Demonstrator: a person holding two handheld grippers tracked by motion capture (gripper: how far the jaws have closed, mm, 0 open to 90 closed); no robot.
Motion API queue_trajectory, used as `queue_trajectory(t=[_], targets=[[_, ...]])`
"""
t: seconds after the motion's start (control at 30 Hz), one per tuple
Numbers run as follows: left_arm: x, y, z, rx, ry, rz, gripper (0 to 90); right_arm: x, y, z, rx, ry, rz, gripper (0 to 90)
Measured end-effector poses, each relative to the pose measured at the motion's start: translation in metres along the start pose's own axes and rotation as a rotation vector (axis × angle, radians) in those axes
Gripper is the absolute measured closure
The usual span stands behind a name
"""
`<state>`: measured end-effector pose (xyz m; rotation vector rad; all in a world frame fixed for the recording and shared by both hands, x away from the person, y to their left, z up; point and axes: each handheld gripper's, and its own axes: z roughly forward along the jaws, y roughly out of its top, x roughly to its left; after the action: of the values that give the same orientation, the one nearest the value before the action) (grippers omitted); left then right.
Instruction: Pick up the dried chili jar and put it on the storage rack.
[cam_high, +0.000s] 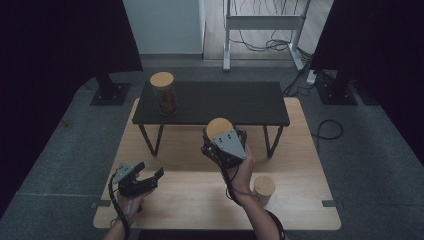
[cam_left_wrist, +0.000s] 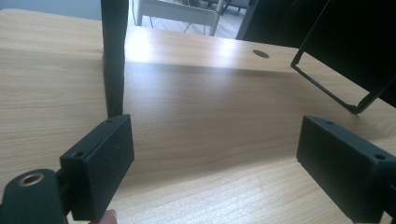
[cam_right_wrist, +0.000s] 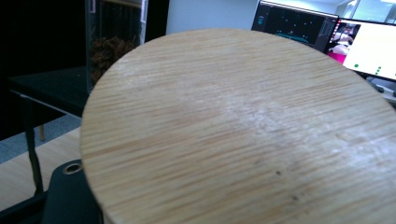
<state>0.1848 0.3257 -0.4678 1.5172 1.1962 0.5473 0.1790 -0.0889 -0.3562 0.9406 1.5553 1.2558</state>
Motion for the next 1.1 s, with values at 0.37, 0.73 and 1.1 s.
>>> queue_trajectory(t=[0.37,0.73,1.1], targets=[[0.001,0.0,0.0,0.003,0.006,-0.001,10.7,-0.001,0.006,0.013,-0.003,-0.018,-0.006,24.7],[0.002,0.0,0.0,-0.001,0.01,0.0,10.7,-0.003,0.01,0.025,0.004,-0.033,-0.008,24.7],[0.001,0.0,0.0,0.002,0.009,0.007,10.7,-0.003,0.015,0.037,0.007,-0.045,-0.018,24.7]])
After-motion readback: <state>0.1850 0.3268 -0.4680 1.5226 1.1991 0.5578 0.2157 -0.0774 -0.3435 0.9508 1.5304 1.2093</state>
